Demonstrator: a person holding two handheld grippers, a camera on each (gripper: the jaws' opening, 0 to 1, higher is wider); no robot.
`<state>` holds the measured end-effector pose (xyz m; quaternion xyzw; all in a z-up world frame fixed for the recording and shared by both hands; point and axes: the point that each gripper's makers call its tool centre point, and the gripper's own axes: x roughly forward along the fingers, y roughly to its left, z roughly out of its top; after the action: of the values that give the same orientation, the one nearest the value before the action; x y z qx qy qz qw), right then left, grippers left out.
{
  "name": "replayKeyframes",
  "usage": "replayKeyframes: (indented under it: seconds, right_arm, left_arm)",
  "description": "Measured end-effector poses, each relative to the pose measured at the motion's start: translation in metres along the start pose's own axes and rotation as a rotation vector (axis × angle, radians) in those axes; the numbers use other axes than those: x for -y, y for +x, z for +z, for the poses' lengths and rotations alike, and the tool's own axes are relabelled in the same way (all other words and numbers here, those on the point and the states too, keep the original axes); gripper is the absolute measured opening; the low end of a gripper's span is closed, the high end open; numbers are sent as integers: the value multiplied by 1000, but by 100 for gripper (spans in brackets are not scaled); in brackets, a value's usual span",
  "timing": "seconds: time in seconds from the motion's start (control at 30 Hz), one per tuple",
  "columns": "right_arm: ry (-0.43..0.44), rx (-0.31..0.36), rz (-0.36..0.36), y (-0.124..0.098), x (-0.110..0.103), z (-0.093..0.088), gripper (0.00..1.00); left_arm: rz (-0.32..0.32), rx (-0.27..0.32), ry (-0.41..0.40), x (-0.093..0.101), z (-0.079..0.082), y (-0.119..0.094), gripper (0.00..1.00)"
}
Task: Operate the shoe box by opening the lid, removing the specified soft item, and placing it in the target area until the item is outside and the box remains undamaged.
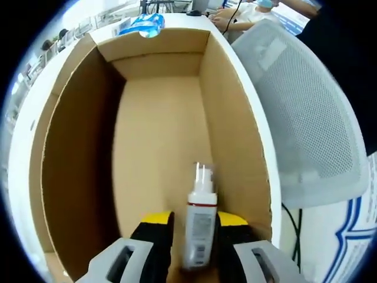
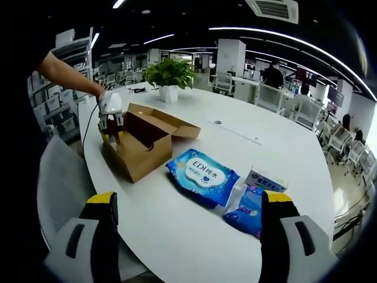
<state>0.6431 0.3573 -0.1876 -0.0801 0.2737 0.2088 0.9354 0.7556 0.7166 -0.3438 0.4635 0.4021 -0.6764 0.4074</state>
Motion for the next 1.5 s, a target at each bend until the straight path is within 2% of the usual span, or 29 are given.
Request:
replayKeyframes:
  seconds: [0.33, 0.73, 1.17, 1.5]
  right_arm:
    - [6, 9, 6, 3, -3, 2, 95]
    - [18, 46, 15, 4, -6, 9, 93]
    - [19, 95, 25, 3, -12, 20, 89]
    - [13, 137, 35, 1, -19, 30, 84]
  left_arm:
    - [26, 14, -19, 0, 3, 6, 22]
    - [72, 47, -51, -9, 4, 2, 20]
    - [160, 119, -80, -21, 18, -22, 20]
    - [208, 228, -157, -24, 35, -39, 20]
